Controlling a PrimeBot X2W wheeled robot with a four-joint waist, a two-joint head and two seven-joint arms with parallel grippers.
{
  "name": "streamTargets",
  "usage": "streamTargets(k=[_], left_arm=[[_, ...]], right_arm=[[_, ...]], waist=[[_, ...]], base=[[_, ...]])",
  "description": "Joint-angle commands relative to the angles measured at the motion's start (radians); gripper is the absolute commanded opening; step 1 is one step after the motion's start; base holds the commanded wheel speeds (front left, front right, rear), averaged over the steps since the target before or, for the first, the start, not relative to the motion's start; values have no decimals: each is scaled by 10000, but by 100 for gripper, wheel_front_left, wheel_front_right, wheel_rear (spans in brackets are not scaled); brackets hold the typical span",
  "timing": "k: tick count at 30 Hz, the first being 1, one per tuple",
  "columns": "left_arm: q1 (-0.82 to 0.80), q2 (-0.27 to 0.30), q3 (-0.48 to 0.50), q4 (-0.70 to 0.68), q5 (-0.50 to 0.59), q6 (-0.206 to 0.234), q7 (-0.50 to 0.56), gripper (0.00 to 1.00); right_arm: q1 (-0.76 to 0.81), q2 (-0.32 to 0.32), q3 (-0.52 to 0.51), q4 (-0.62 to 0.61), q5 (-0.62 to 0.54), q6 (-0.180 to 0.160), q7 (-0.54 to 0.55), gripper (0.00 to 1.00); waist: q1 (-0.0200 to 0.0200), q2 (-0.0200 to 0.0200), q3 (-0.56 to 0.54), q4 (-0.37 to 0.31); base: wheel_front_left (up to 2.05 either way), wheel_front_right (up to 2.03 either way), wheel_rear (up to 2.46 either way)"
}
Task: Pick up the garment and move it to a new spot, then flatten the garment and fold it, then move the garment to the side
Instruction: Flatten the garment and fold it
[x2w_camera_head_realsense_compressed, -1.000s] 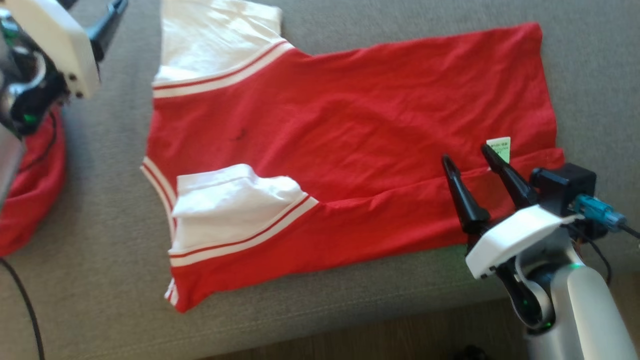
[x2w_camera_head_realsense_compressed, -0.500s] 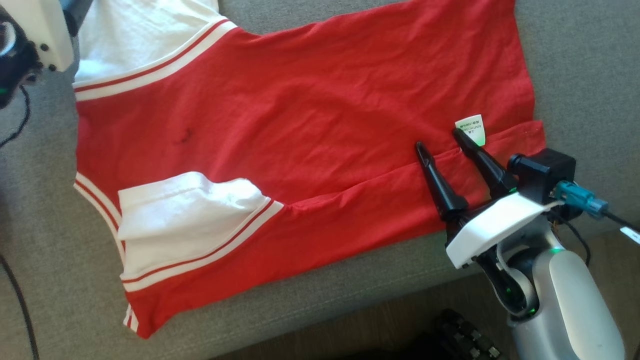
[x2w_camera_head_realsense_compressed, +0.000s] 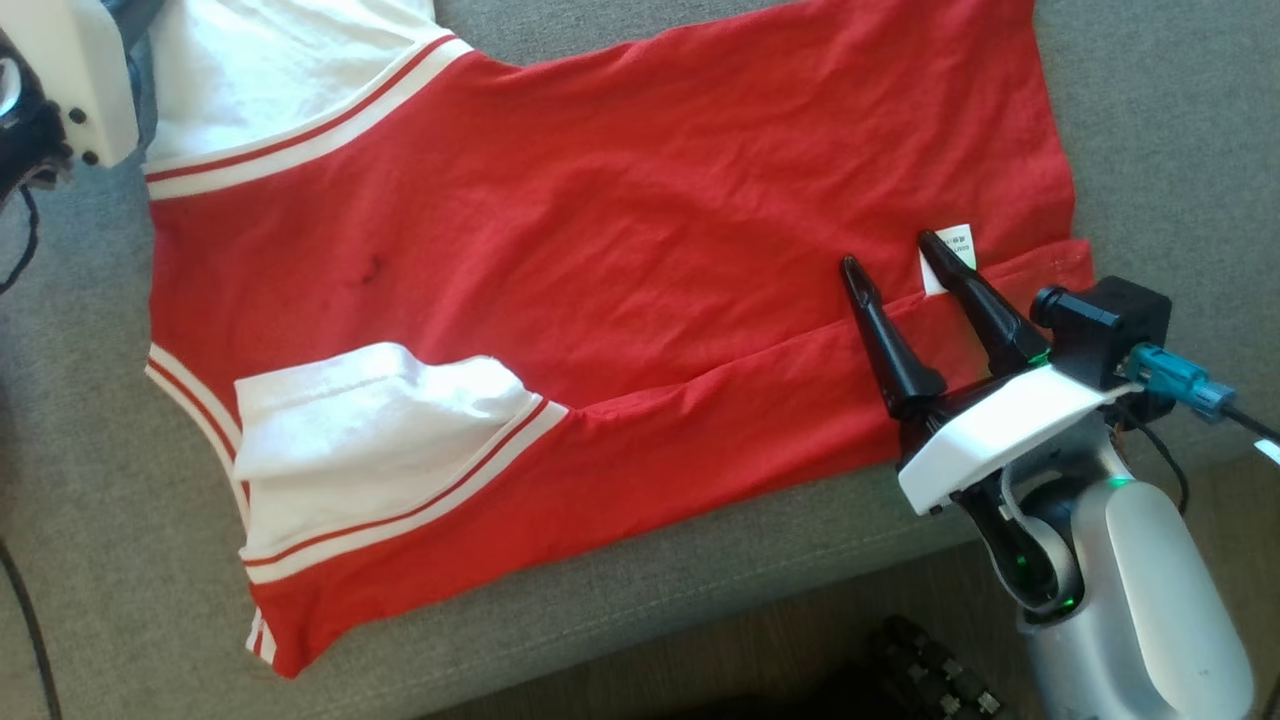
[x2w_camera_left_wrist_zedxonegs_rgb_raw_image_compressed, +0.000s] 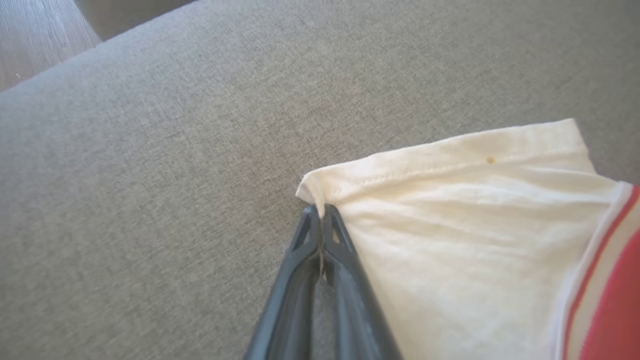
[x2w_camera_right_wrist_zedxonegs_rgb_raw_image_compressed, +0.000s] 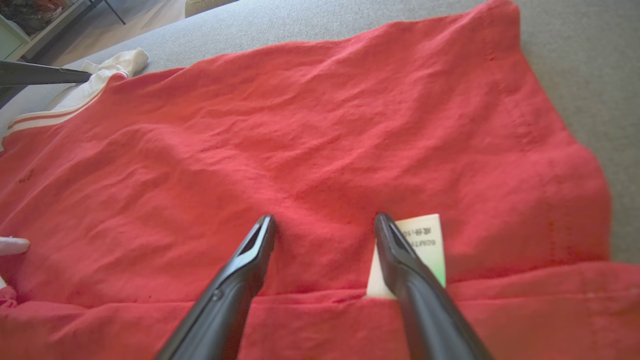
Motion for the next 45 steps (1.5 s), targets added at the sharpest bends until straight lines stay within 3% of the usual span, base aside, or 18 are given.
streamTargets(k=[1, 9, 14, 21, 25, 31, 32, 34, 35, 36, 37, 39, 45], left_arm=[[-227, 467, 91, -76, 3, 12, -140, 0], [-766, 569, -403, -101, -215, 12, -1485, 0], [-982, 537, -832, 15, -470, 12, -1681, 0], [-1265, 494, -1256, -48, -659, 12, -1863, 0], [-1407, 398, -1402, -200, -688, 12, -2004, 0], [-1514, 369, -1537, -447, -634, 12, -2080, 0], [-1535, 376, -1549, -476, -628, 12, -2090, 0], [-1561, 400, -1570, -530, -598, 12, -2082, 0], [-1561, 400, -1570, -530, -598, 12, -2082, 0], [-1570, 415, -1577, -548, -589, 12, -2075, 0], [-1580, 430, -1584, -561, -581, 12, -2062, 0], [-1594, 459, -1593, -575, -571, 12, -2038, 0], [-1637, 463, -1608, -689, -497, 12, -2132, 0]], right_arm=[[-53, -95, 214, -276, 114, -2, -102, 100], [-1099, -95, 98, -95, 391, -2, 161, 100], [-2788, -95, -287, 1025, 430, -2, 1519, 100], [-5307, -95, -1357, 3069, -1383, -2, 3410, 100], [-6078, -95, -1874, 3853, -2133, -2, 3778, 100], [-6557, -95, -2387, 4546, -2252, -2, 3798, 100], [-6611, -95, -2426, 4606, -2268, -2, 3743, 97], [-6716, -95, -2469, 4753, -2253, -2, 3671, 71], [-6716, -95, -2469, 4753, -2253, -2, 3671, 71], [-6760, -95, -2450, 4838, -2216, -2, 3673, 49], [-6802, -95, -2412, 4909, -2177, -2, 3677, 37], [-6871, -95, -2303, 4988, -2277, -2, 3670, 0], [-6996, -95, -2267, 4899, -2557, -2, 3656, 0]], waist=[[0, 0, 28, -29], [0, 0, 60, -92], [0, 0, -80, -52], [0, 0, -92, 129], [0, 0, -8, 291], [0, 0, 71, 406], [0, 0, 85, 417], [0, 0, 104, 434], [0, 0, 104, 434], [0, 0, 111, 438], [0, 0, 117, 441], [0, 0, 127, 442], [0, 0, 157, 514]], base=[[0, 0, 0], [0, 0, 0], [0, 0, 0], [0, 0, 0], [0, 0, 0], [0, 0, 0], [0, 0, 0], [0, 0, 0], [0, 0, 0], [0, 0, 0], [0, 0, 0], [0, 0, 0], [0, 0, 0]])
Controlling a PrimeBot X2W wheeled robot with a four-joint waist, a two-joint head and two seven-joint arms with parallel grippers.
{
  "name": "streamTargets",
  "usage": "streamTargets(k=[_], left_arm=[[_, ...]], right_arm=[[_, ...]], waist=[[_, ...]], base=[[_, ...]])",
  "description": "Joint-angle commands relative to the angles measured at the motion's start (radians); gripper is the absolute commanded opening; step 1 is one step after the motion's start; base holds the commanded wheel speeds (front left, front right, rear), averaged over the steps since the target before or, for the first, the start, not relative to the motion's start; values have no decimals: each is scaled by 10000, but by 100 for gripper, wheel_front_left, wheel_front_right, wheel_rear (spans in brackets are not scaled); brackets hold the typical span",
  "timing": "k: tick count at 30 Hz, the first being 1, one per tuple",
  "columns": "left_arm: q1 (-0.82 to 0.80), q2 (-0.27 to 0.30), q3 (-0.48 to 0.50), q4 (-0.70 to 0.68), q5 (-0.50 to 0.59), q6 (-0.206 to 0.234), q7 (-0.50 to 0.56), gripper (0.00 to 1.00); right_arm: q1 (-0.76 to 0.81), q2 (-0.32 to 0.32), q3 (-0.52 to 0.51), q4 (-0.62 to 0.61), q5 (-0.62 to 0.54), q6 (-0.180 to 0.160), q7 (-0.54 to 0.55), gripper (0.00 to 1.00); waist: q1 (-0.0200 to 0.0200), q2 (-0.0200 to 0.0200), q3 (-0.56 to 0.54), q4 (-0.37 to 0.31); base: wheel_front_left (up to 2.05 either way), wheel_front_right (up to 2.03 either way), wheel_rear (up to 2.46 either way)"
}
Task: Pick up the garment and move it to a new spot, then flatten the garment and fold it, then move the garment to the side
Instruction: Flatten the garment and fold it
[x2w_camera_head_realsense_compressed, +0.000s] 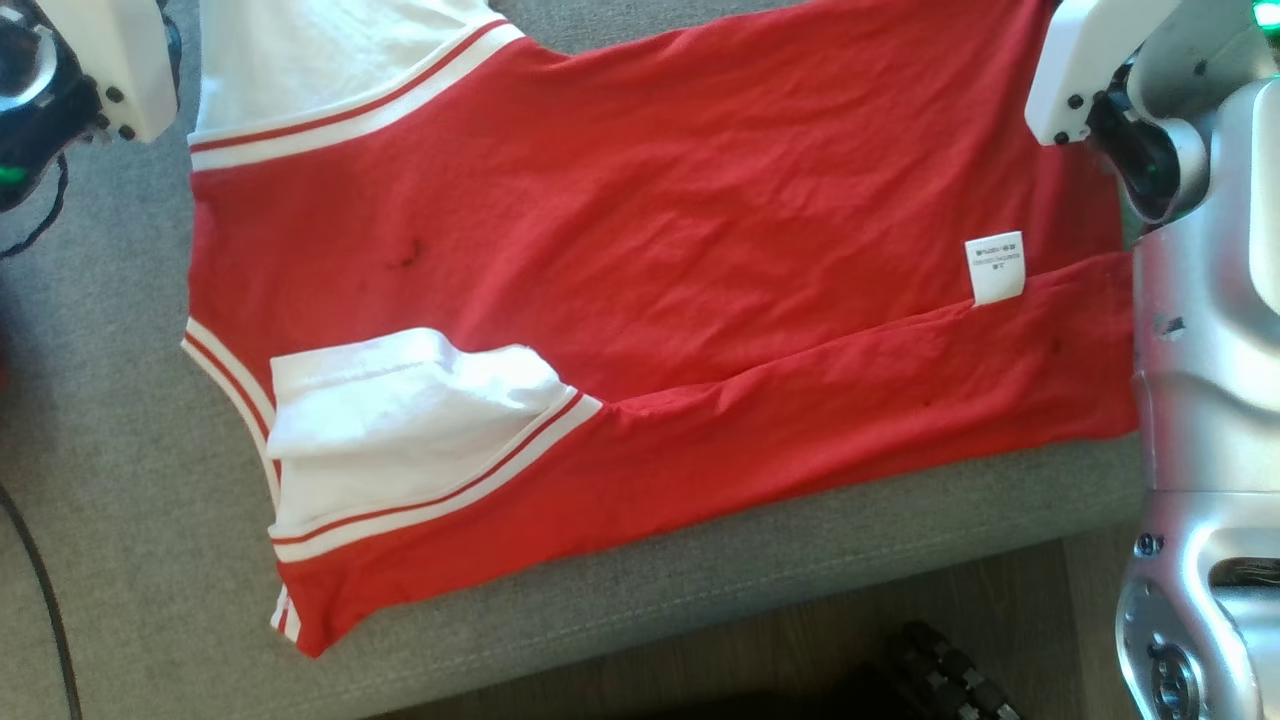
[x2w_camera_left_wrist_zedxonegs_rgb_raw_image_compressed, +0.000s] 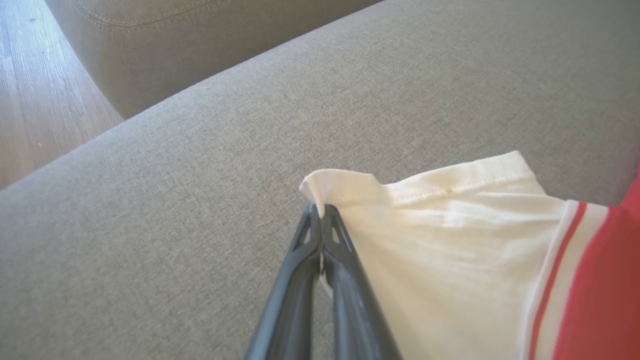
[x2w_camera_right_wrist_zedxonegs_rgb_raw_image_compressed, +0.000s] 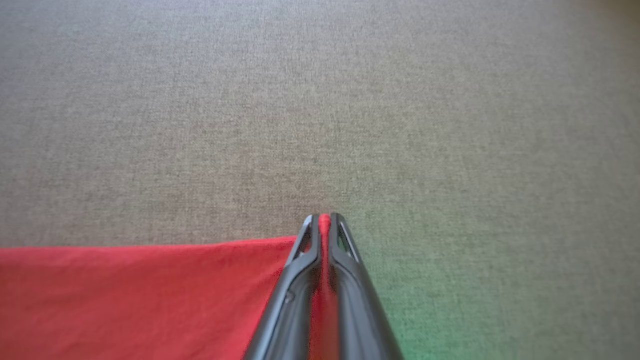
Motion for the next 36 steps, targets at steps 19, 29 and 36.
streamTargets(k=[19, 29, 36], left_arm=[[-1370, 271, 373, -222, 673, 14, -3378, 0], [927, 1170, 1932, -2649, 1405, 13, -3448, 0], [2611, 1303, 2742, -3699, 1626, 13, -3449, 0]], right_arm=[[-812, 61, -1021, -592, 119, -4, -1865, 0], [946, 61, -1553, -1972, 198, -4, -1513, 0], [1866, 55, -2372, -2632, -90, -4, -1083, 0]], waist=[[0, 0, 168, 728], [0, 0, -496, 1484], [0, 0, -908, 1902]], base=[[0, 0, 0], [0, 0, 0], [0, 0, 0]])
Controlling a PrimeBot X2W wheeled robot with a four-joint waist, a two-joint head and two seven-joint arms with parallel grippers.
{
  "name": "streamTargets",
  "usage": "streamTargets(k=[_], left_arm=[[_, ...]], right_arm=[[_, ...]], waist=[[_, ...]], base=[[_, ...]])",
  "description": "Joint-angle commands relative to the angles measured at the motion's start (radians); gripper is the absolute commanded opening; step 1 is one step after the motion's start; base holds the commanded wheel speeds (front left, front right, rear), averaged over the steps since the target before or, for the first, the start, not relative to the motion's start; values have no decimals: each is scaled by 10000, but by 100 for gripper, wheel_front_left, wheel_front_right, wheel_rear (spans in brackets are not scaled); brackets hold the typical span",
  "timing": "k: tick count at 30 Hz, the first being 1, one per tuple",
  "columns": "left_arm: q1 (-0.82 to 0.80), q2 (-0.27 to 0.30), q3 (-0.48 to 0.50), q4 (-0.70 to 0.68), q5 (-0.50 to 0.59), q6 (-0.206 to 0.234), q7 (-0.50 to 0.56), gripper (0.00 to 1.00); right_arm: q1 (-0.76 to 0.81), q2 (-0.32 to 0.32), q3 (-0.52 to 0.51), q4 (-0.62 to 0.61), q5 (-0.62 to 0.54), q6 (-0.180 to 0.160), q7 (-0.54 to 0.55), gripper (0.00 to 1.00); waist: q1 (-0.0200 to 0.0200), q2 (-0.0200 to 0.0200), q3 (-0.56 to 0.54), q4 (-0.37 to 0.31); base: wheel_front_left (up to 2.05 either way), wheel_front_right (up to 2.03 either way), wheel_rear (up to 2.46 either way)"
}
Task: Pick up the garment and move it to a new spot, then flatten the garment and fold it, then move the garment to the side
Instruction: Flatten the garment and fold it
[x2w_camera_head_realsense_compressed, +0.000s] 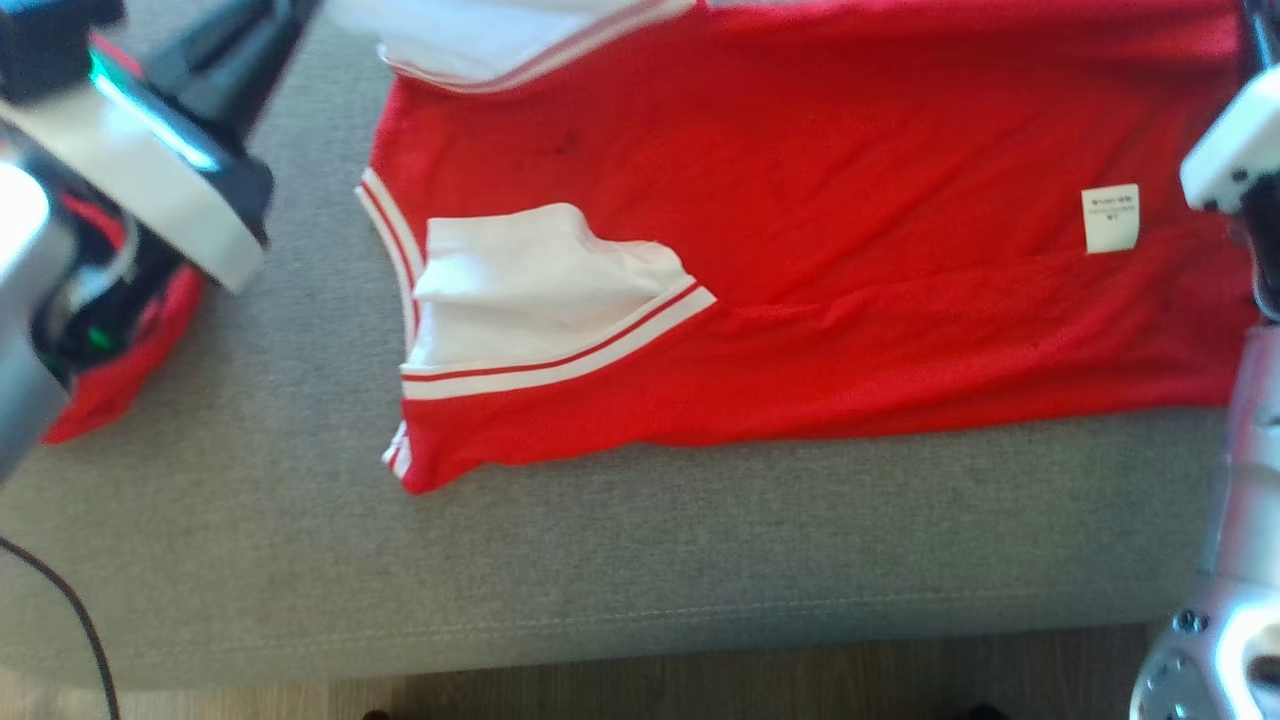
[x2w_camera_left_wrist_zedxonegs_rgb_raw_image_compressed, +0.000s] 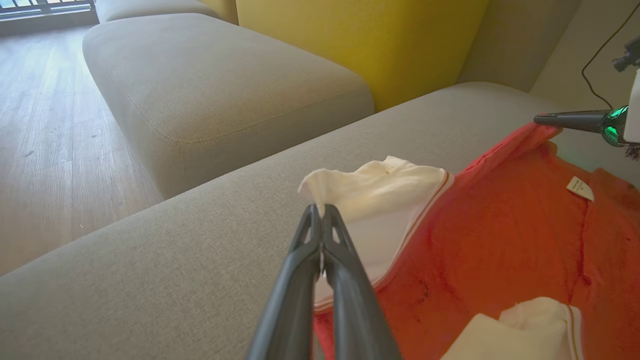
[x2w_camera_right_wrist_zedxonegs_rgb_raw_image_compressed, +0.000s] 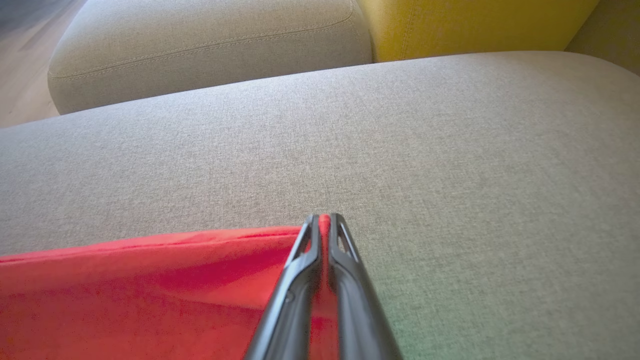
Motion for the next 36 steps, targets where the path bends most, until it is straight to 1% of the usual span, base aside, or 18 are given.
streamTargets(k=[1, 7, 11, 16, 20, 23, 26, 30, 32, 36], left_arm=[[-157, 585, 644, -238, 83, 13, -73, 0], [708, 939, 521, -1068, 81, 13, -73, 0], [1089, 1309, 313, -1484, 31, 13, -73, 0], [1705, 1713, 27, -1973, -317, 14, -31, 0], [2159, 1980, -164, -2397, -425, 161, 38, 0], [2480, 2114, -370, -2675, -423, 265, 128, 0], [2771, 2063, -579, -2781, -522, 300, 229, 0], [3068, 1756, -717, -2566, -787, 247, 182, 0], [3187, 1560, -746, -2368, -915, 208, 138, 0], [3217, 1261, -837, -1882, -805, 121, 64, 0]], right_arm=[[68, 57, 100, -467, -81, -2, 87, 0], [861, 60, -254, -1020, -150, -2, 462, 0], [1459, 60, -298, -1401, -169, -2, 650, 0], [2290, 61, -342, -1880, -126, -2, 803, 0], [2968, 61, -376, -2344, -60, -2, 949, 0], [3447, 18, -197, -2672, -141, -2, 1034, 0], [3881, -133, 68, -2878, -238, -2, 1172, 0], [4141, -179, 288, -2956, -378, -2, 1258, 0], [4107, -159, 317, -2838, -373, -2, 1233, 0], [3897, -263, 213, -2444, -611, -2, 1062, 0]], waist=[[0, 0, -150, 151], [0, 0, -410, 382], [0, 0, -588, 420], [0, 0, -773, 451], [0, 0, -834, 440], [0, 0, -836, 464], [0, 0, -795, 495], [0, 0, -659, 485], [0, 0, -594, 475], [0, 0, -473, 477]], base=[[0, 0, 0], [0, 0, 0], [0, 0, 0], [0, 0, 0], [0, 0, 0], [0, 0, 0], [0, 0, 0], [0, 0, 0], [0, 0, 0], [0, 0, 0]])
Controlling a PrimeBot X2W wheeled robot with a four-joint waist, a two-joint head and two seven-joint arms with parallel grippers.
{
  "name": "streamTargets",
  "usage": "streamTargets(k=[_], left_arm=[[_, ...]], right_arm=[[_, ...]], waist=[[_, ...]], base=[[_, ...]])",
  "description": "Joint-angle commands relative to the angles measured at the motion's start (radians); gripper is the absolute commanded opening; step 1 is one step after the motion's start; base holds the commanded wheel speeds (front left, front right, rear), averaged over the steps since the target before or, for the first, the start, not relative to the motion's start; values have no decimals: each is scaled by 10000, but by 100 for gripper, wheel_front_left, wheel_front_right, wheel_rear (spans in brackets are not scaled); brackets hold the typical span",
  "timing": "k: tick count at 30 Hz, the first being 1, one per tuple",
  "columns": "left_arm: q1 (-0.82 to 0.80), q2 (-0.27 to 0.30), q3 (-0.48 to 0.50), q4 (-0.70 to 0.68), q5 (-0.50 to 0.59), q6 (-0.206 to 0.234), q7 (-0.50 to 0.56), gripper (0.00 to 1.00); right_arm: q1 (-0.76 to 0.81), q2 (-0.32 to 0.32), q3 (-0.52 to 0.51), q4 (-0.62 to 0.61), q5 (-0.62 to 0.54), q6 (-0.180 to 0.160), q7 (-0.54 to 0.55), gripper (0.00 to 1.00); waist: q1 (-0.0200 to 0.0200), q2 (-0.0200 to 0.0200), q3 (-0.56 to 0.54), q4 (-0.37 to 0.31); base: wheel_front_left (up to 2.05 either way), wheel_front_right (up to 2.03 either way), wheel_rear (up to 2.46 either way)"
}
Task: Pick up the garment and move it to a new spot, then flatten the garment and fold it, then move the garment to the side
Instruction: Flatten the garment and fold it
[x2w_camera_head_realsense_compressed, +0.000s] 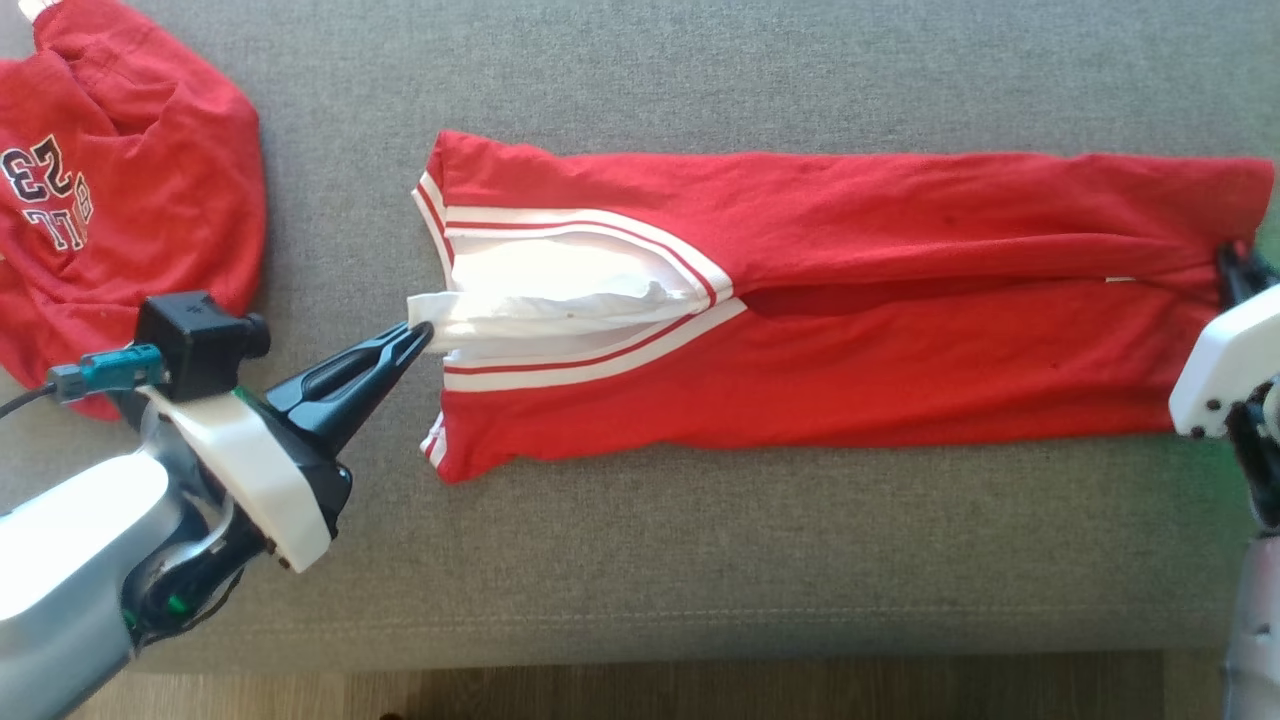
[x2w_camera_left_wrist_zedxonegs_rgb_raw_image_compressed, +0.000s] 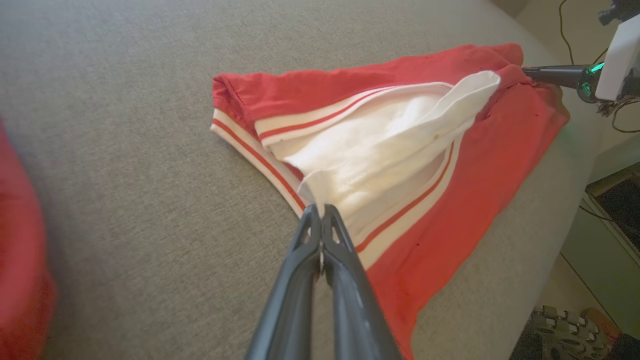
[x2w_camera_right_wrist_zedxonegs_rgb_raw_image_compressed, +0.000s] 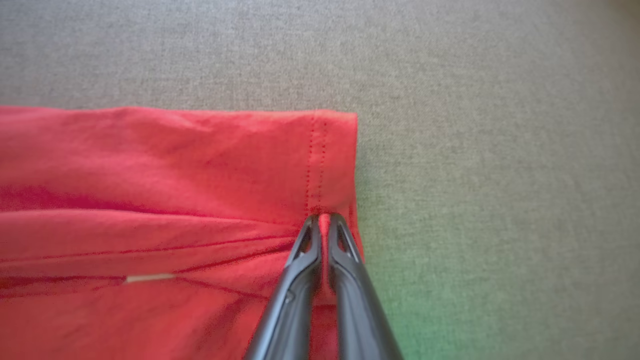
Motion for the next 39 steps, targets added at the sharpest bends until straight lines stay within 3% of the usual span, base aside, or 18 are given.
streamTargets(k=[1, 13, 14, 15, 16, 17, 18, 22, 26, 31, 36, 39], left_arm=[[-165, 330, 377, 86, 141, -57, -106, 0], [-61, 255, 530, 397, 36, -133, -204, 0], [-12, 234, 502, 426, 23, -135, -206, 0], [40, 197, 476, 478, 6, -136, -207, 0], [95, 144, 464, 544, -13, -137, -209, 27], [160, 74, 467, 606, -38, -137, -212, 54], [243, -1, 485, 664, -82, -118, -214, 100], [669, -309, 750, 807, -371, 191, -222, 100], [1256, -634, 1608, 684, -202, 890, -226, 100], [2693, -1378, 3660, 128, 554, 2287, -227, 100], [4408, -2447, 5778, -510, 1648, 3234, -228, 100], [5162, -3126, 6569, -794, 2735, 3625, -228, 100]], right_arm=[[-171, -211, 83, 41, -260, -4, -108, 0], [-739, -158, -467, 1212, -576, -4, -943, 1], [-759, -134, -474, 1329, -563, -4, -983, 24], [-783, -109, -501, 1429, -538, -4, -1047, 74], [-808, -81, -543, 1498, -499, -4, -1168, 100], [-825, -46, -587, 1553, -428, -4, -1274, 100], [-814, -12, -617, 1593, -343, -4, -1335, 100], [-603, 92, -735, 1391, 146, -4, -1533, 100], [-20, 142, -841, 845, 560, -4, -1573, 100], [751, 156, -938, 426, 1521, -4, -1647, 100], [987, 158, -931, 812, 2618, -4, -2073, 100], [931, 158, -1041, 1342, 2836, -4, -2422, 100]], waist=[[0, -1, 59, 14], [0, -1, -185, -29], [0, -1, -243, -38], [0, -1, -303, -47], [0, -1, -377, -56], [0, -1, -469, -67], [0, -1, -570, -75], [0, -1, -1020, -100], [0, -1, -1542, -114], [0, -1, -2181, -147], [0, -1, -2692, -128], [0, -1, -2925, 27]], base=[[0, 0, 0], [0, 0, 0], [0, 0, 0], [0, 0, 0], [0, 0, 0], [0, 0, 0], [0, 0, 0], [0, 0, 0], [0, 0, 0], [0, 0, 0], [0, 0, 0], [0, 0, 0]])
